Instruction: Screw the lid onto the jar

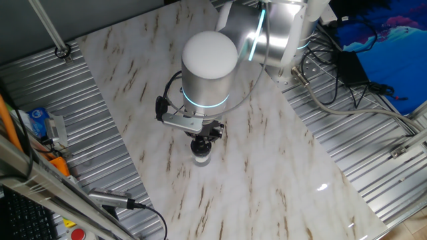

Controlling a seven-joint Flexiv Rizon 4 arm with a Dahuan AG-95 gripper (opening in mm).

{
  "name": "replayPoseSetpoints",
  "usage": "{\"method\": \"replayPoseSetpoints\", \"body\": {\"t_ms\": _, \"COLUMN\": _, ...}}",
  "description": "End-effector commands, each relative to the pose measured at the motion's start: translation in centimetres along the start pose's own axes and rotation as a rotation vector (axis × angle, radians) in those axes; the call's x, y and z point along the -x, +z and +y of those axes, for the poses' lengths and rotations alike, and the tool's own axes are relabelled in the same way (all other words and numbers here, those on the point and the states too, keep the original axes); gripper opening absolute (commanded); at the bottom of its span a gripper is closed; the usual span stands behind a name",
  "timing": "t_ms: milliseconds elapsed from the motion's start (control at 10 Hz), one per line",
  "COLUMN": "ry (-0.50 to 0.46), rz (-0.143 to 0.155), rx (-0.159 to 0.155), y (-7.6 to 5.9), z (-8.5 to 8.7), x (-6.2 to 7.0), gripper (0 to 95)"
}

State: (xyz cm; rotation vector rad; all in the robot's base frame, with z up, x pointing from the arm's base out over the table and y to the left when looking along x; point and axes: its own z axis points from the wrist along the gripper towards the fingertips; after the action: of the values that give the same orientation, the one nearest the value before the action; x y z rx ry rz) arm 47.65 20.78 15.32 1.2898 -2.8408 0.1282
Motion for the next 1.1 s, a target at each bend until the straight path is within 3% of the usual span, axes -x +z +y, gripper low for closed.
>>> {"method": "replayPoseSetpoints", "body": {"t_ms": 100, "ry": 0.0, "rz": 0.001, "rx": -0.003, "y": 0.15, "z": 0.0, "x": 0.07, "gripper": 0.0}}
{"method": "replayPoseSetpoints", "body": {"t_ms": 1100, "ry": -0.003, "rz": 0.014, "rx": -0.024, "y": 0.4, "z": 0.23, "x": -0.16, "gripper": 0.0}}
